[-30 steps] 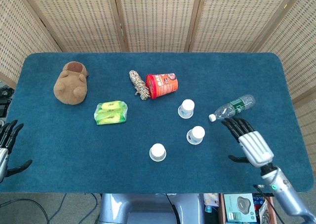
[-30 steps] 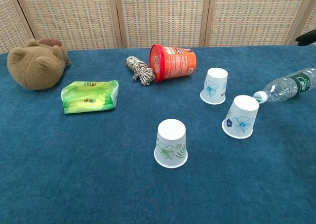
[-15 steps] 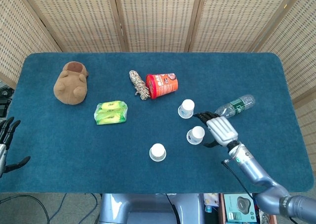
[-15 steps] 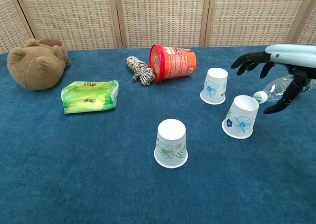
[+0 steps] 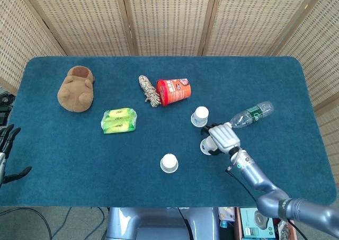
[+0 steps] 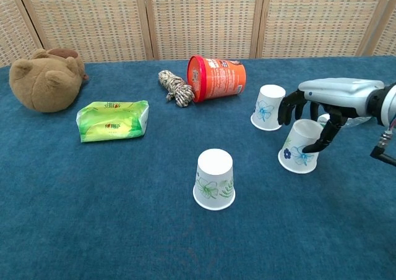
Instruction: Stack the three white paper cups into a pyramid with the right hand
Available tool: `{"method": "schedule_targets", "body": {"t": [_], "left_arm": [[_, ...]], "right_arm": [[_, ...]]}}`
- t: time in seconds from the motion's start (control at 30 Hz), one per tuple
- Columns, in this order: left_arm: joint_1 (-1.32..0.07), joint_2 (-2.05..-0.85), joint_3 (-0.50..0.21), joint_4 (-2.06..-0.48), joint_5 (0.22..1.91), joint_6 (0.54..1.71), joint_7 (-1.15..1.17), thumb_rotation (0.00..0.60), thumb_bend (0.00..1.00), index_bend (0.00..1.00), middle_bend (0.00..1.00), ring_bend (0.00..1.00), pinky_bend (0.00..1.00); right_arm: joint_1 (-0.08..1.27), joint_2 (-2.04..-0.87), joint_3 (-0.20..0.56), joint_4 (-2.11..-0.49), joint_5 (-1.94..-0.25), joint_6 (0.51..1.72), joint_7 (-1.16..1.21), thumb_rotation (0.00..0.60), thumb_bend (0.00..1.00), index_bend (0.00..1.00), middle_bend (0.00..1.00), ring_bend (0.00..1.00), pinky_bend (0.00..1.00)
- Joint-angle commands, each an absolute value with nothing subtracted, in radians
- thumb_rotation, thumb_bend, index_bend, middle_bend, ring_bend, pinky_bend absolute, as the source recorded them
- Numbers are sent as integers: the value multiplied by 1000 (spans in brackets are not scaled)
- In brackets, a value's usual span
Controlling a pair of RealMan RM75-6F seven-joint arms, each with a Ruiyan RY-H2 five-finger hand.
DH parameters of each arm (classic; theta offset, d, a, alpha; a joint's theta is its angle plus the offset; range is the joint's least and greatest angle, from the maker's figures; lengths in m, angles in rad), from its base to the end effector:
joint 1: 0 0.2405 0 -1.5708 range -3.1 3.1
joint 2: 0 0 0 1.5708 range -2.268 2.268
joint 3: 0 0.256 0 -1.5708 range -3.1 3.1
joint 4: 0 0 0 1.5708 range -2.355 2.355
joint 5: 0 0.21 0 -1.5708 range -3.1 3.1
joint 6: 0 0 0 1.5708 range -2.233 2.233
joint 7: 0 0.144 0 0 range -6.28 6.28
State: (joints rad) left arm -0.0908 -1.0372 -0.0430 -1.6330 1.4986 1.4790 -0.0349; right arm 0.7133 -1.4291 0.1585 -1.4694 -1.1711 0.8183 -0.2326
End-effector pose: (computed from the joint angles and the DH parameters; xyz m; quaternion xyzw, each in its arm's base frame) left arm -0.3126 0.1816 0.1820 -0.6005 -0.3814 -0.3808 0.5906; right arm -0.1819 -0.3471 0.0060 0.7661 -0.3924 0.3206 0.3953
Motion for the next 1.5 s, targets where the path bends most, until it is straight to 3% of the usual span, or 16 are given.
{"method": "schedule_targets", "body": {"t": [0.03,0.6,0.97,1.5], "left_arm": [[-95,-1040,-43,-1633,1495,1470,-29,600,179,0,0,0,0],[-84,-1028,-21,-1647,1551,1502,-43,600,179,0,0,0,0],[-76,-1020,-13,-1649,1567,1518,-56,600,180,0,0,0,0],[-76,-1016,-10,-1648,1571,1514,-65,600,180,0,0,0,0]], "right_arm": [[714,-1433,151,-1462,-1169,815,-222,600,403,456,499,420,515],[603,-1281,31,-1723,-1408,991,-220,600,459,461,512,443,534],[592,-1364,20,-1732,-1414,1019,-344,600,461,460,510,443,534],[610,-1500,59,-1705,-1327,1035,-581,600,463,460,508,443,534]]}}
